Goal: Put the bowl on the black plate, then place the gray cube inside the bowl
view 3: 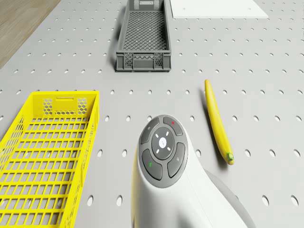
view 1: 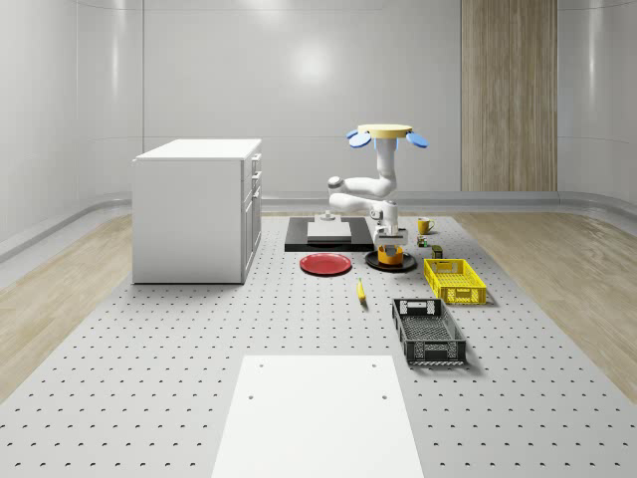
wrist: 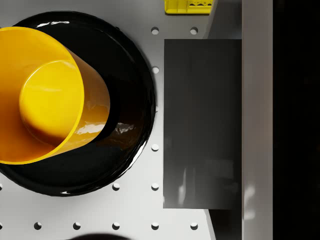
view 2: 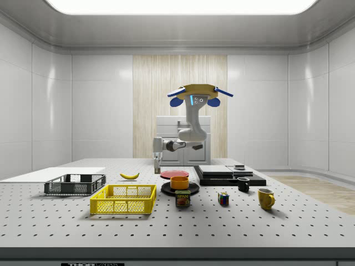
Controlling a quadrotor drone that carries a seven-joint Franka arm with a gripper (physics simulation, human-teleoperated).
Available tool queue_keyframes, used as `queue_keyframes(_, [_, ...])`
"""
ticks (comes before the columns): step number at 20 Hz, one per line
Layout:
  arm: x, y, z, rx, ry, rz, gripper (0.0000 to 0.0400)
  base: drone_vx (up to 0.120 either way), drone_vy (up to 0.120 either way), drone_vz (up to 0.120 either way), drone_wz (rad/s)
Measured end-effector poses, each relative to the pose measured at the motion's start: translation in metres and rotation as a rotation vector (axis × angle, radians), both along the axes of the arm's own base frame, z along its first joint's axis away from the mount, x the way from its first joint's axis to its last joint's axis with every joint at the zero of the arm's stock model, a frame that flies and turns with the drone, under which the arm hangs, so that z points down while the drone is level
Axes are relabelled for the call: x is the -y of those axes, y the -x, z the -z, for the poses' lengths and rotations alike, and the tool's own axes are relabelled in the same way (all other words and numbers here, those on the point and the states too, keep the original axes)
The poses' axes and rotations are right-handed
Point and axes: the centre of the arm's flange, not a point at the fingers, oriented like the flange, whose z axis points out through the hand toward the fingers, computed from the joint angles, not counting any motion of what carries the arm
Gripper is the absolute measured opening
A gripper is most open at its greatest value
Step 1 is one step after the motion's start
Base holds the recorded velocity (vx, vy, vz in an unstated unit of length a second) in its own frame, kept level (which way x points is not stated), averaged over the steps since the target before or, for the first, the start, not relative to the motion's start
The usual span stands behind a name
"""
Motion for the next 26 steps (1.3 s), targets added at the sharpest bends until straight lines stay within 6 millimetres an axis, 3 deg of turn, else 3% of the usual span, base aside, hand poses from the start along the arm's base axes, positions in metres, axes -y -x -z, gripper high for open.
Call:
queue_keyframes(5, [0.0, 0.0, 0.0, 0.0, 0.0, 0.0, 0.0251, -0.12, 0.104, 0.0, 0.0])
queue_keyframes(15, [0.0, 0.0, 0.0, 0.0, 0.0, 0.0, 0.0251, -0.12, 0.0, 0.0, 0.0])
queue_keyframes(19, [0.0, 0.0, 0.0, 0.0, 0.0, 0.0, 0.0251, -0.12, 0.0, -0.11, 0.0])
queue_keyframes(26, [0.0, 0.0, 0.0, 0.0, 0.0, 0.0, 0.0251, -0.12, 0.0, -0.023, 0.0])
